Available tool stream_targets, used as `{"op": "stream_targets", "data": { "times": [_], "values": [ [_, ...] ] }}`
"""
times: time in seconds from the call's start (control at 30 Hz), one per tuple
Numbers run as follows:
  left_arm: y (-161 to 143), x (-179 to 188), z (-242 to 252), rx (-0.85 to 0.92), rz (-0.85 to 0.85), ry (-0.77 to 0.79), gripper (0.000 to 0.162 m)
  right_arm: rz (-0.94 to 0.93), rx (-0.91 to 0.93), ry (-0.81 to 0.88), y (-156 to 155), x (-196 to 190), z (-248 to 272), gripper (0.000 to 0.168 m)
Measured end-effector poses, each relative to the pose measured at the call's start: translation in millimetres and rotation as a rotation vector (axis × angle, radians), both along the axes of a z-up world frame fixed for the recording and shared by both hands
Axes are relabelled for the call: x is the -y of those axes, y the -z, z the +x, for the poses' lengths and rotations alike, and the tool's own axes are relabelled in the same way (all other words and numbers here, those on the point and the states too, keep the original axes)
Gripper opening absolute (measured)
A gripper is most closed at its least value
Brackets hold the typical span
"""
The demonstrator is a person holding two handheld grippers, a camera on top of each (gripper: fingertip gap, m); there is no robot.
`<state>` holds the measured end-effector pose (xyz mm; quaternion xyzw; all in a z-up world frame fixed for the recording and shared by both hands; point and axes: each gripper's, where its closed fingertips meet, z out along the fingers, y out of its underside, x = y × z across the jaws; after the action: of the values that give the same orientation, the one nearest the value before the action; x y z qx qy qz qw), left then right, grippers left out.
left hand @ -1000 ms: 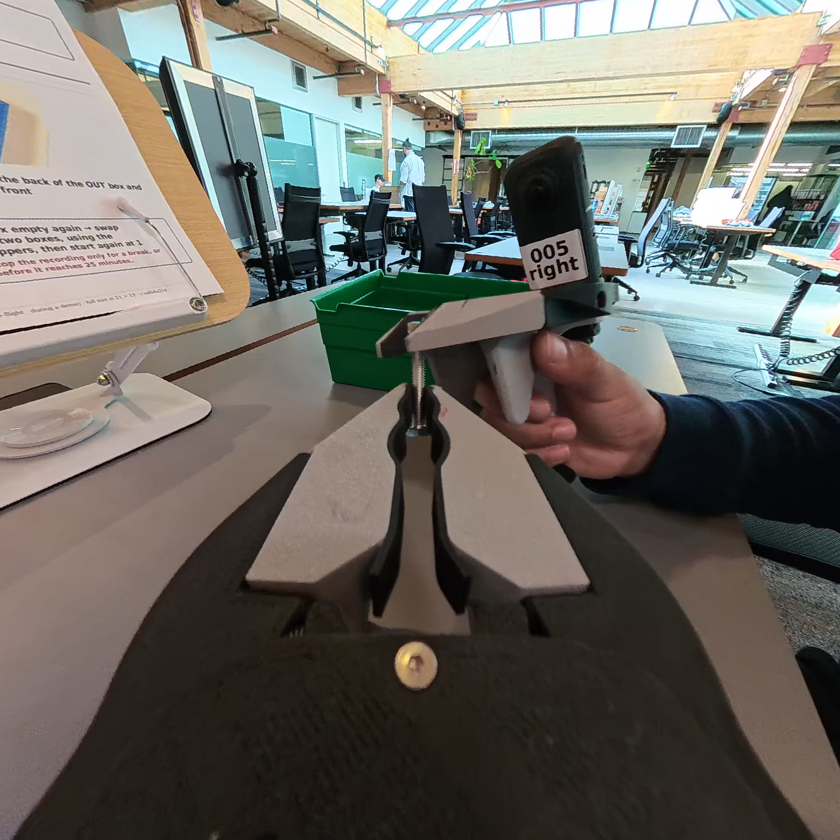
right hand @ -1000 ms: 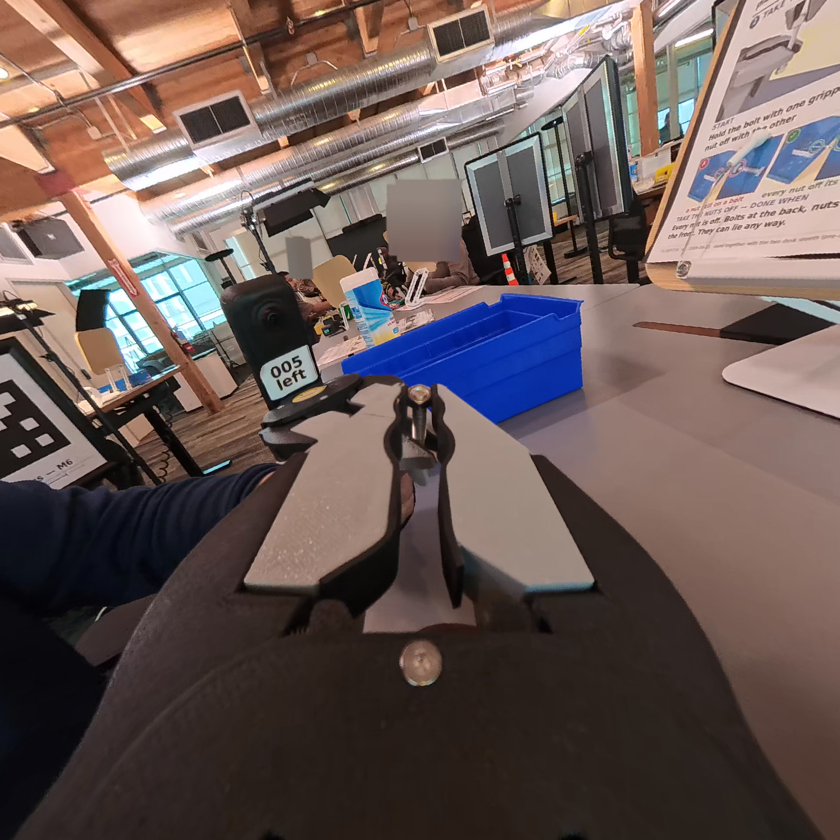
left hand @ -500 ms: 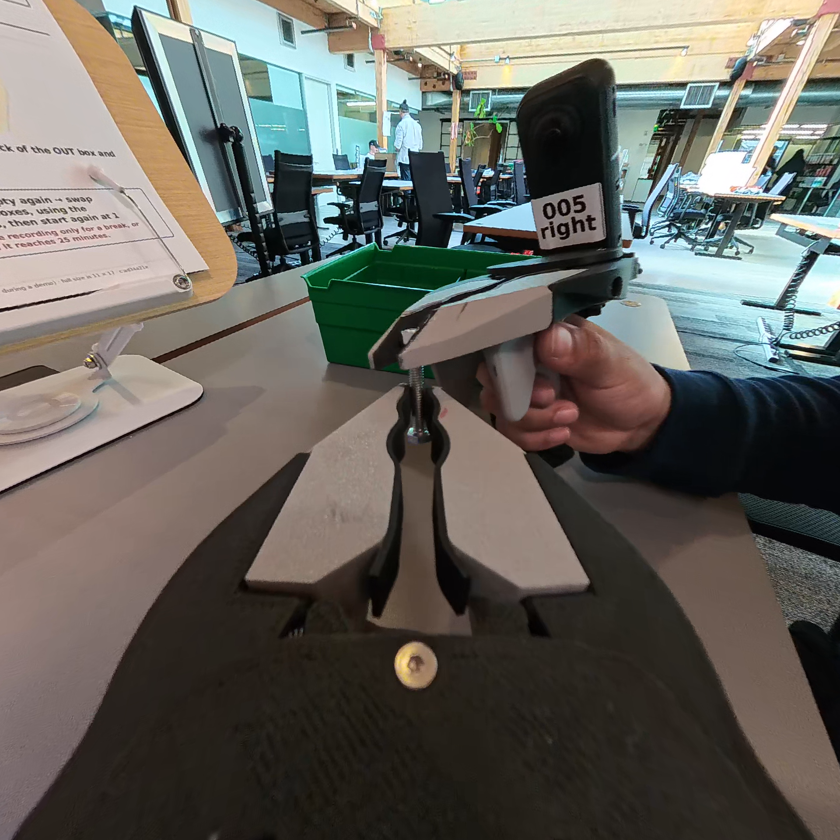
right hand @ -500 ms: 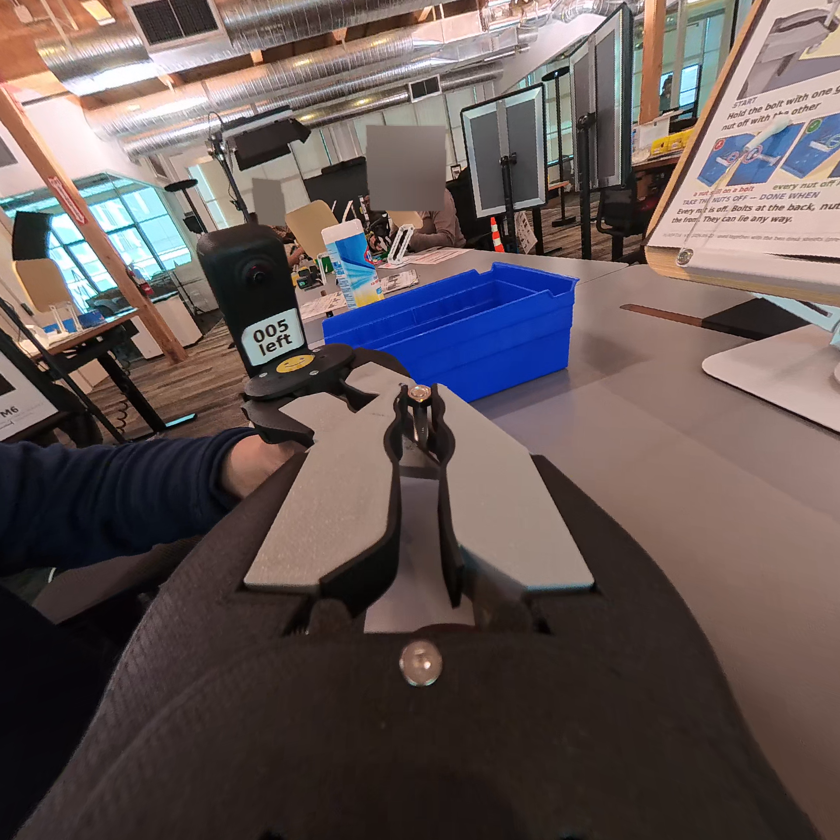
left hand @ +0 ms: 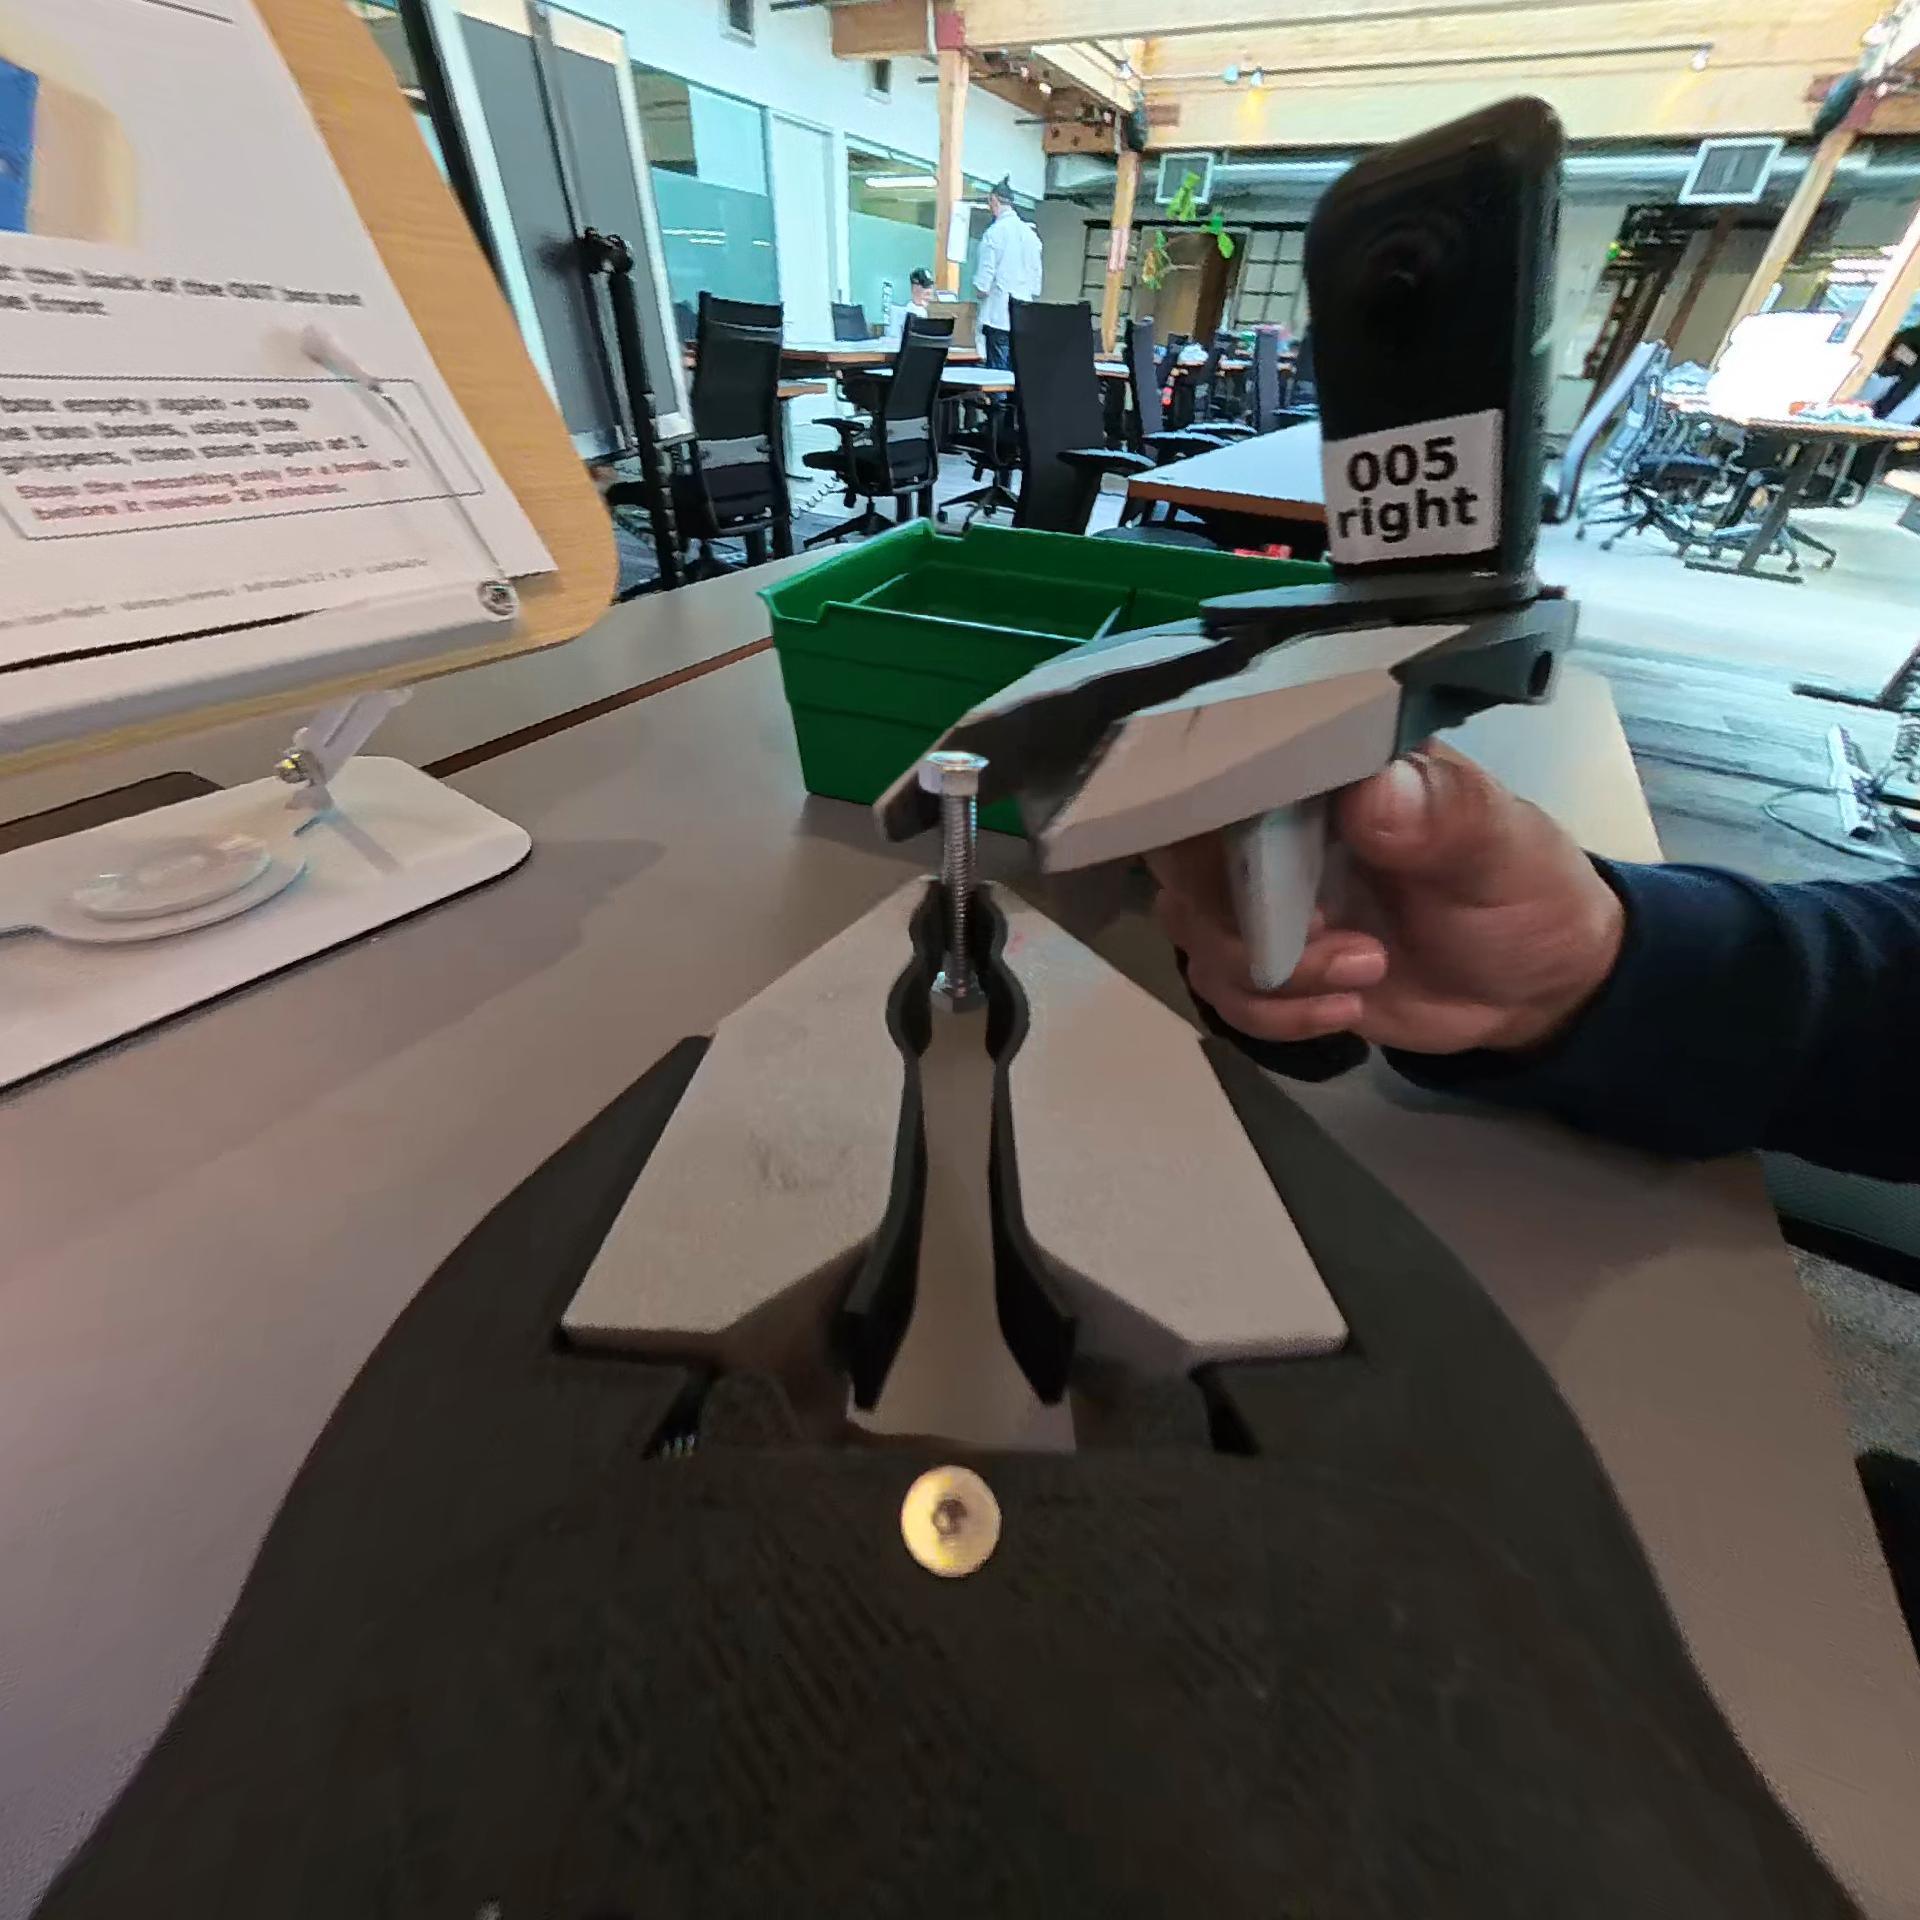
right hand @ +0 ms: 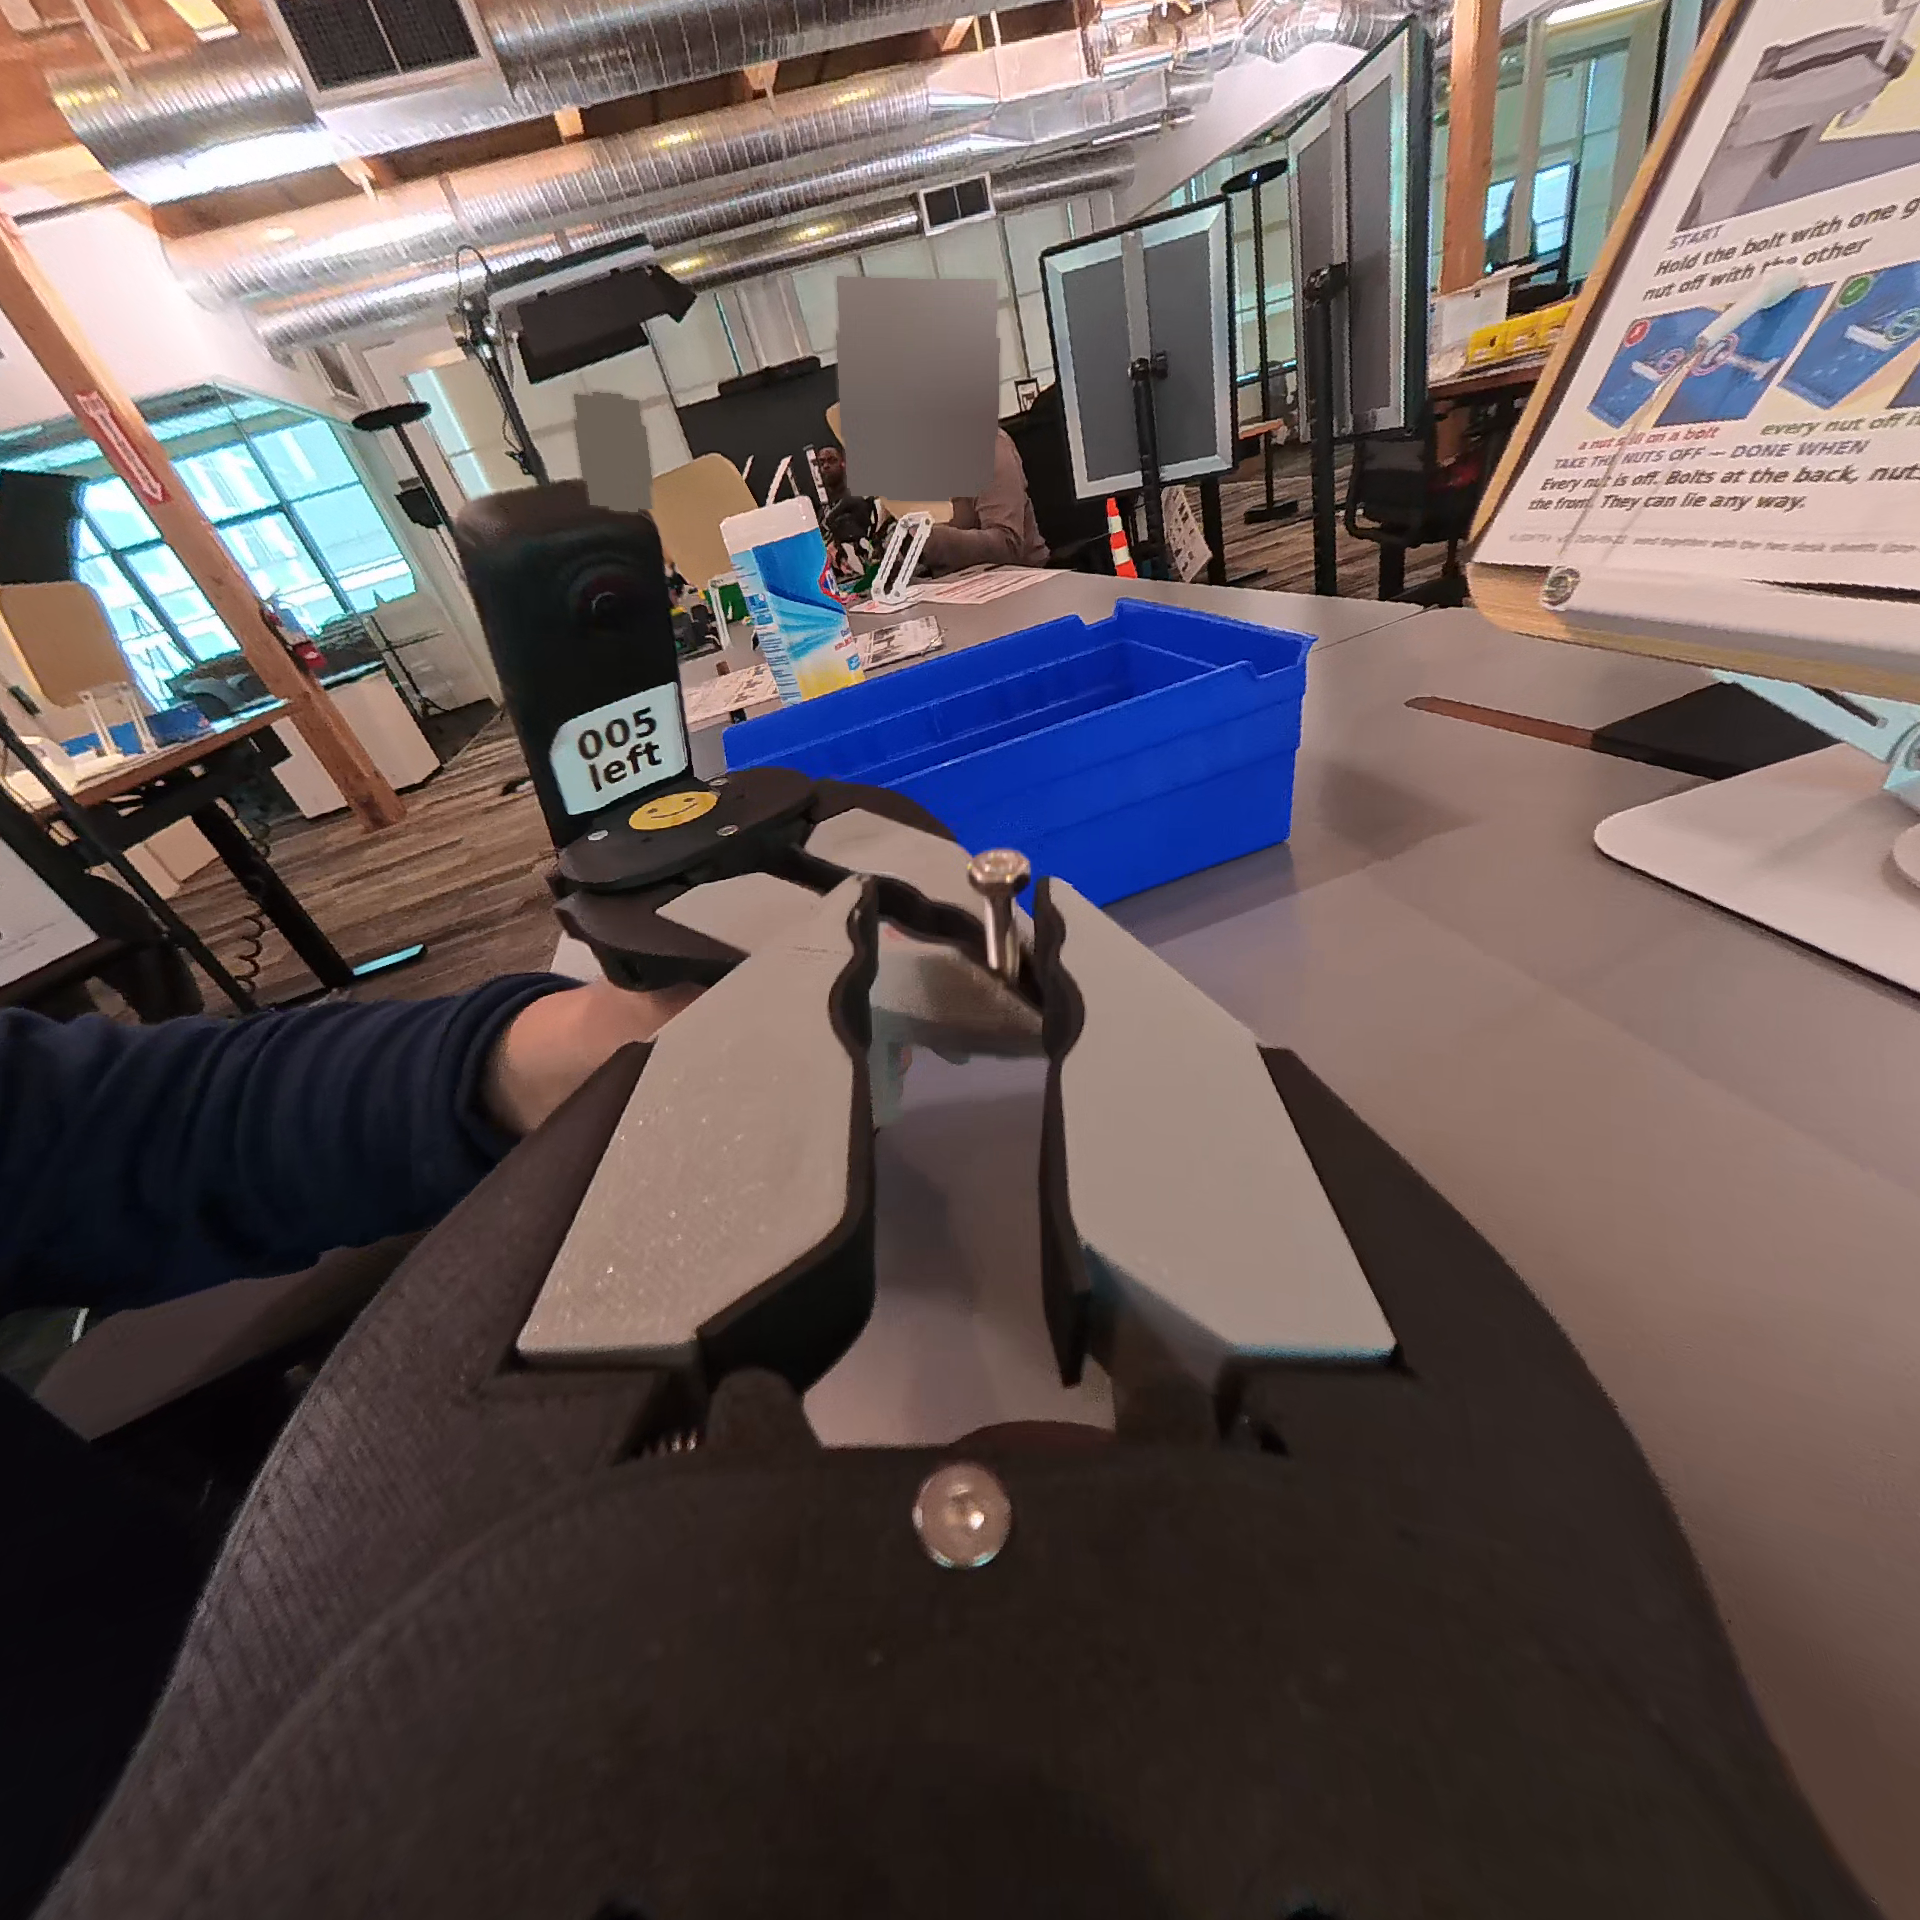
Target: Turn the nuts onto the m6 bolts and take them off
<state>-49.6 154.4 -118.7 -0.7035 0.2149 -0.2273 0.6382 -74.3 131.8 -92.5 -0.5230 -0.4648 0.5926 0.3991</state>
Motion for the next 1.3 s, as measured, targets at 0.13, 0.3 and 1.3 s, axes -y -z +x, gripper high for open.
{"op": "stream_targets", "data": {
  "times": [0.13,0.3,1.3],
  "values": [
    [6,5,18,-0.01,-0.021,0.066,0.003,0.0,0.006,-0.028,3,8,-6,0.021],
    [4,2,11,0.007,-0.021,0.043,0.003,0.002,-0.008,0.012,0,-2,-1,0.027],
    [12,2,16,-0.035,-0.041,0.045,0.003,0.031,-0.001,0.019,2,2,-3,0.028]
  ]
}}
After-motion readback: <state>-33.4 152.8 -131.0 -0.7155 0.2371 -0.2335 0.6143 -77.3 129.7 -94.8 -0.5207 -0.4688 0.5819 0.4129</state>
